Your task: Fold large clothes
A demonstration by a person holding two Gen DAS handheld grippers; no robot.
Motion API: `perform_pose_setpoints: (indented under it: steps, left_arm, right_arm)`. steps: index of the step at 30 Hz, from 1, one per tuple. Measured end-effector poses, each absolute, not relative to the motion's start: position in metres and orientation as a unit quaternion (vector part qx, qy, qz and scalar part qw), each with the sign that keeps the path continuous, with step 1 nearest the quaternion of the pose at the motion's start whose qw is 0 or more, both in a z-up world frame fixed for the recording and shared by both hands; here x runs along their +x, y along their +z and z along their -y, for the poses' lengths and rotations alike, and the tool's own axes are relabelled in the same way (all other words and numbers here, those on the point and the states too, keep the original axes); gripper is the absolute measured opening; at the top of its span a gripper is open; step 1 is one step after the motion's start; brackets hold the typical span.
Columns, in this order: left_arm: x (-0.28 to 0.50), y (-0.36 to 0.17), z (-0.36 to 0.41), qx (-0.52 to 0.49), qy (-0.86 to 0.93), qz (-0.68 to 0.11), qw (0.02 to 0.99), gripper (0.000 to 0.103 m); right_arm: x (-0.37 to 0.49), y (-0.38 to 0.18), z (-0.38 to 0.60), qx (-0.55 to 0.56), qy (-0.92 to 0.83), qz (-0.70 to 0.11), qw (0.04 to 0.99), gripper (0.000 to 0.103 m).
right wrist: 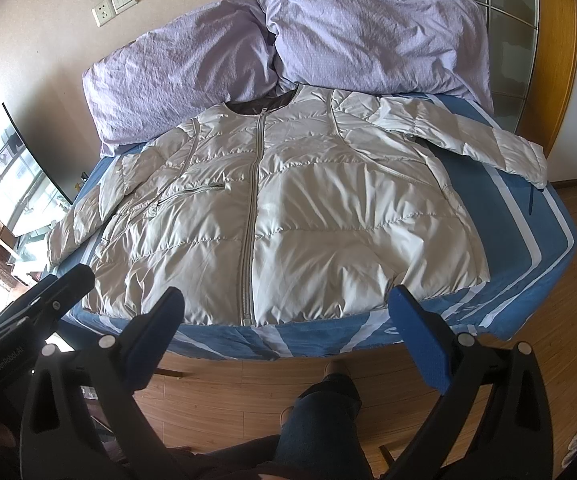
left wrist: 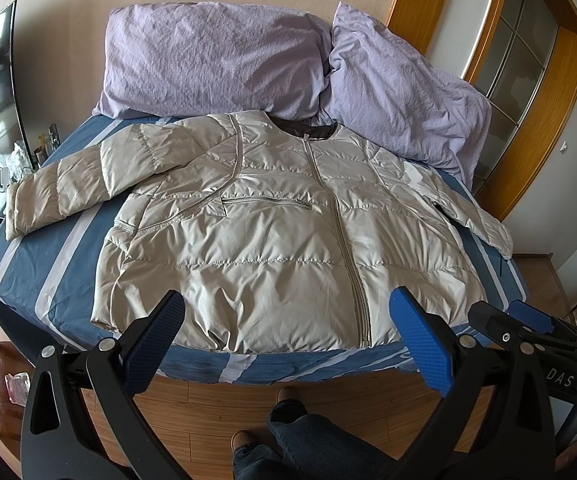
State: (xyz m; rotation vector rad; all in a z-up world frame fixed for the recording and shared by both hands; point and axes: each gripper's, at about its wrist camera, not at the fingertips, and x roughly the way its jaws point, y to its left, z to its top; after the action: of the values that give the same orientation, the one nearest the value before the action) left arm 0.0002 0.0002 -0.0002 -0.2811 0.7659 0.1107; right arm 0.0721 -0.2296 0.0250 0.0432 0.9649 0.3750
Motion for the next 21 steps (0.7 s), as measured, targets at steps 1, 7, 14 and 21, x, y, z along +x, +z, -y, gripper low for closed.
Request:
perform_pose_setpoints:
  steps: [1, 7, 14, 21]
  left_arm:
    - [0.0003, -0.0003, -0.0001, -0.137, 0.054, -0.372, 0.916, 0.102]
    - [0.0003, -0.0003, -0.0001, -0.137, 0.054, -0.372, 0.916, 0.102]
    - [0.0003, -0.0003, -0.0002, -0.136, 0.054, -0.373, 0.916, 0.102]
    - [0.0003, -0.0003, -0.0002, -0.136, 0.054, -0.373, 0.916, 0.102]
  right_arm:
    - [0.0721, 0.0249, 0.2297, 0.021, 0.179, -0.461, 0.869, 0.101]
    - [0.072, 0.0248, 0.2296, 0.021, 0.18, -0.461, 0.869, 0.101]
    - [0.0719, 0.0246, 0.2292, 0.021, 0.18, -0.461, 0.869, 0.101]
    - [0.073, 0.0235, 0.2281, 0.022, 0.18, -0.462, 0.868, 0.101]
